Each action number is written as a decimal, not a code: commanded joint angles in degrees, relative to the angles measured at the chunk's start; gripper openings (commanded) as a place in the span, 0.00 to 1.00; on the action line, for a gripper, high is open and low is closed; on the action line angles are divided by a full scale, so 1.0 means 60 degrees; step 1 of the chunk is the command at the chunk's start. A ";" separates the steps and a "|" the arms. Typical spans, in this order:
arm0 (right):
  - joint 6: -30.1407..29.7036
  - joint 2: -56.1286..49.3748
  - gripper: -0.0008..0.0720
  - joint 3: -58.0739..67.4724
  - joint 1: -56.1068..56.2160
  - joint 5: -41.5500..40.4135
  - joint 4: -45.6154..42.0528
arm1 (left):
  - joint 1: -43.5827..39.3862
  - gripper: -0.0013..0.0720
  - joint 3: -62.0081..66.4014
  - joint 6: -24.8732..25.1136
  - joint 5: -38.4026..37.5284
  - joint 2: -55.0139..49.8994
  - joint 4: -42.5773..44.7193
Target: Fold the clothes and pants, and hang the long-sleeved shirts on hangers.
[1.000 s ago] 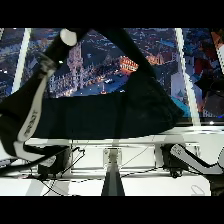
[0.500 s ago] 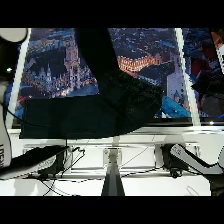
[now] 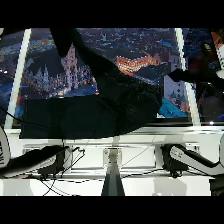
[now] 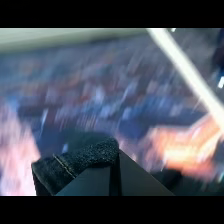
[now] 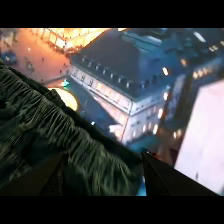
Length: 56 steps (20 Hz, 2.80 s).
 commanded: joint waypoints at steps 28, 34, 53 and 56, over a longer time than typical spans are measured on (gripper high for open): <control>0.0331 -0.6342 0.25 0.4513 0.2131 0.5712 -0.0554 | 0.0637 0.05 -0.0004 -0.0474 -0.1537 -0.1056 0.0273; 0.0066 -0.5890 0.05 0.4590 0.2033 0.4233 0.0240 | 0.0637 0.05 -0.0004 -0.0474 -0.1512 -0.1056 0.0273; 0.1308 0.2324 0.05 -0.1971 -0.5453 0.2448 -0.1588 | 0.1107 0.05 -0.0004 -0.0047 -0.5082 -0.2546 0.1672; 0.1341 0.3472 0.05 -0.2131 -0.6251 0.1923 -0.1749 | 0.1636 0.05 0.0018 -0.0106 -0.4251 -0.2208 0.1647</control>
